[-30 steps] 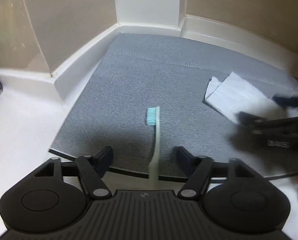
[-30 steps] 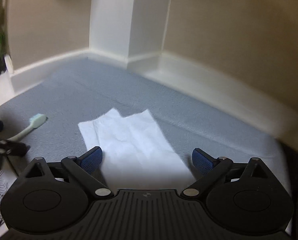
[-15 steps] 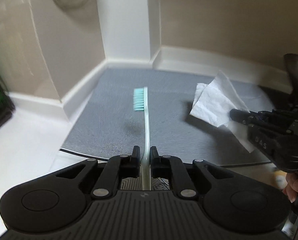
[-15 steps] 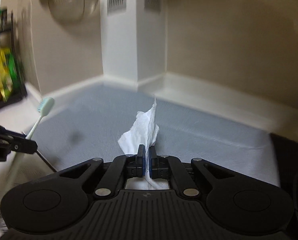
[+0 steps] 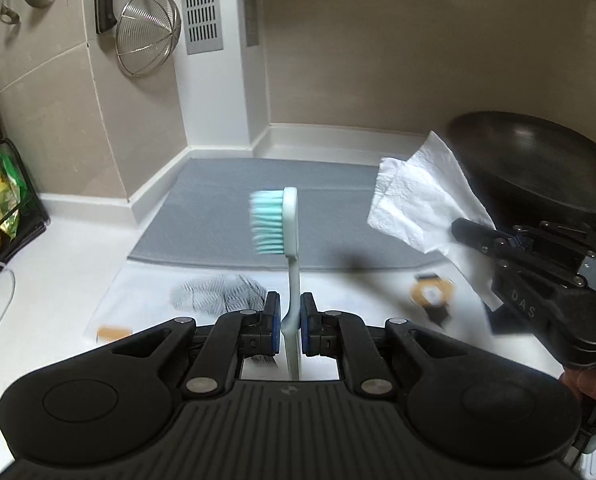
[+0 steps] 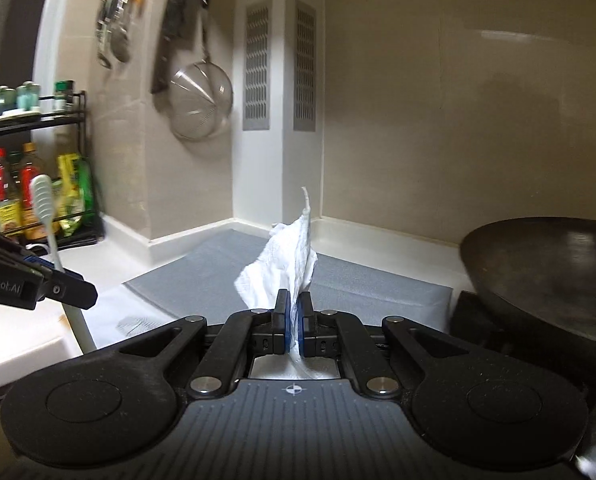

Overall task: Collect trash
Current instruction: 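Carry the toothbrush and tissue down into the cabinet above the bin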

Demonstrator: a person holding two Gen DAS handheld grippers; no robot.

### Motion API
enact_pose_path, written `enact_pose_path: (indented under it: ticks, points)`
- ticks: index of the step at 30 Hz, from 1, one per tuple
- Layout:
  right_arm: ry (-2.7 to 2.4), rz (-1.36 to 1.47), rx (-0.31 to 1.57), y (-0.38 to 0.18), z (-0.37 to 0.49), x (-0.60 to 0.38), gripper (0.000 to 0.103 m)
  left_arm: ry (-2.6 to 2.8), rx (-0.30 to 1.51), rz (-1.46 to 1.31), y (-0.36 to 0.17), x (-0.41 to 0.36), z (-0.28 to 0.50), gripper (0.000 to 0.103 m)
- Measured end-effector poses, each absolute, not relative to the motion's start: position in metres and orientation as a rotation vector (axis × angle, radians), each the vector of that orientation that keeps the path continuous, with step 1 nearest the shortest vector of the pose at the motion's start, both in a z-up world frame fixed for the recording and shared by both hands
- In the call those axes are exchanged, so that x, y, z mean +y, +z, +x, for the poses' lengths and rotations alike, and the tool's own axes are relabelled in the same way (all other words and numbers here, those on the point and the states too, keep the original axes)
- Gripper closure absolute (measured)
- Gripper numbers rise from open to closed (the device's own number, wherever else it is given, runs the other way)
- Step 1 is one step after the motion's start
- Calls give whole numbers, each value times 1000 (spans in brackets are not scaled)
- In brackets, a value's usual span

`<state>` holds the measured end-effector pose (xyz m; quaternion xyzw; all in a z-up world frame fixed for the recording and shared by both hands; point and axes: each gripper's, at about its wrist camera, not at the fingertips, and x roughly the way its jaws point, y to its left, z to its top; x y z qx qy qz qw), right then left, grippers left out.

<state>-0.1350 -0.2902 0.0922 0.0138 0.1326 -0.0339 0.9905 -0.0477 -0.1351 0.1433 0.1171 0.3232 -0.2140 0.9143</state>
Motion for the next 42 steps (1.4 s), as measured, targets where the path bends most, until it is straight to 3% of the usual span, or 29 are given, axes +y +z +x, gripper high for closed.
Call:
enact_pose_path:
  ticks: [16,28,42]
  points:
    - [211,33,341,53,-247,-214,99,-324,707,253,118,-47,-201,93]
    - [394,-33,540,5,-248,-142,99,-4,807,182,52,34,-216,93]
    - [444,-94,652,-15,-240,-115,99,4,947,143,-9,51,-210,93]
